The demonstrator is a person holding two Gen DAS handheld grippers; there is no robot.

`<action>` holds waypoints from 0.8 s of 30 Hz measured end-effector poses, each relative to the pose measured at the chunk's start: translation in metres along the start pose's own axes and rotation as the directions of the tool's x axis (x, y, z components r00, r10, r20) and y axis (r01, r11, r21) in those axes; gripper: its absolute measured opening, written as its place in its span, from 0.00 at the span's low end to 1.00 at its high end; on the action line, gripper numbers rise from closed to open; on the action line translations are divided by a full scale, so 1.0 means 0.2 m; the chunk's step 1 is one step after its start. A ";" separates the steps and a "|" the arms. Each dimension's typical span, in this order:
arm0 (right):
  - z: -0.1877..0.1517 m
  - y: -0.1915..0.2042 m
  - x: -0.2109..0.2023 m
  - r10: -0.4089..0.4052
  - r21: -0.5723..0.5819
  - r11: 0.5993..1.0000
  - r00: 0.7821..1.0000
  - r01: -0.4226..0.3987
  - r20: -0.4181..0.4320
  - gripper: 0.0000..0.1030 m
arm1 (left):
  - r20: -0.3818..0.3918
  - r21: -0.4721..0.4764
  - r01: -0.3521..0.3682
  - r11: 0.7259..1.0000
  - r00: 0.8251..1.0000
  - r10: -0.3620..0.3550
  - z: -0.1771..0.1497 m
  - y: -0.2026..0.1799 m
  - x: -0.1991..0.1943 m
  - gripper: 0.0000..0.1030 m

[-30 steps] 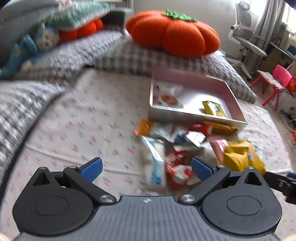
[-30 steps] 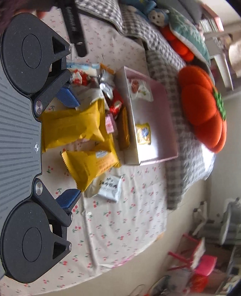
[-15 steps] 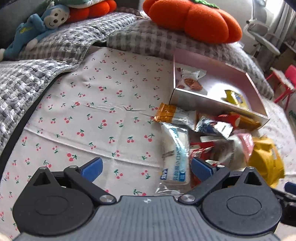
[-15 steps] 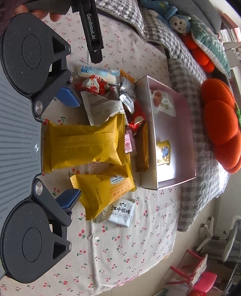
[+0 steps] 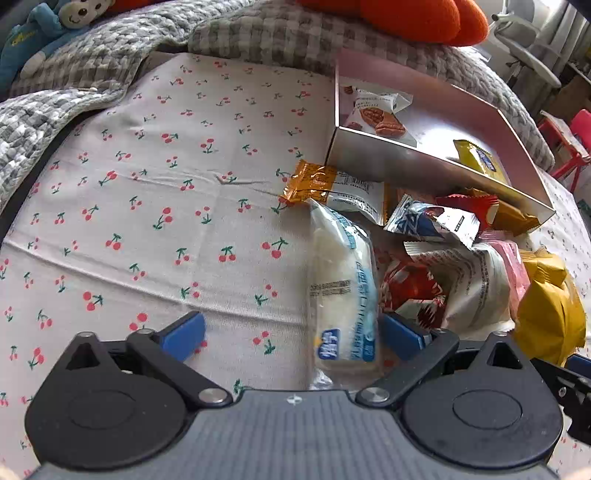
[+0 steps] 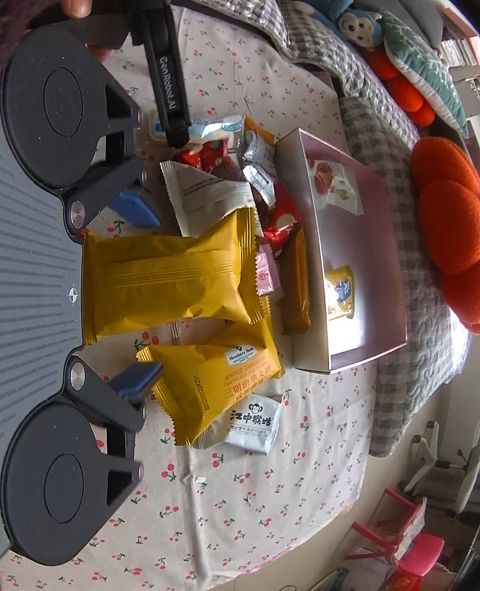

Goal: Organize snacks
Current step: 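Withdraw both tools from the box back toward the snack pile, then grasp the white-blue milk stick pack with the left tool while the right tool grasps a yellow wafer pack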

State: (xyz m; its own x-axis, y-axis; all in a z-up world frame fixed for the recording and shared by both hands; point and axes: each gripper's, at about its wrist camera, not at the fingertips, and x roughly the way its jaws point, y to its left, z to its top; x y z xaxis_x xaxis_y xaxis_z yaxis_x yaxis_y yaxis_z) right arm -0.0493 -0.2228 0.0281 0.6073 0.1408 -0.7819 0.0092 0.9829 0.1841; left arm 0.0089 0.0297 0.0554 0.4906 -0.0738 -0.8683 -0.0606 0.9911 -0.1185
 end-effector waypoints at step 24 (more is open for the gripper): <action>-0.02 -0.09 -0.07 0.091 0.081 0.993 0.996 -0.091 0.006 0.38 | 0.069 -0.016 0.094 0.995 0.993 -0.093 0.01 0.08 -0.16 0.17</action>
State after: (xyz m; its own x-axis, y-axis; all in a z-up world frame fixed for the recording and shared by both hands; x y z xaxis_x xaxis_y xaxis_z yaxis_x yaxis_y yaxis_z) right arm -0.0614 -0.2422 0.0332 0.6106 0.2290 -0.7581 0.0178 0.9531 0.3022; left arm -0.0068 0.0477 0.0820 0.5530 -0.1580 -0.8180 -0.0275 0.9779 -0.2075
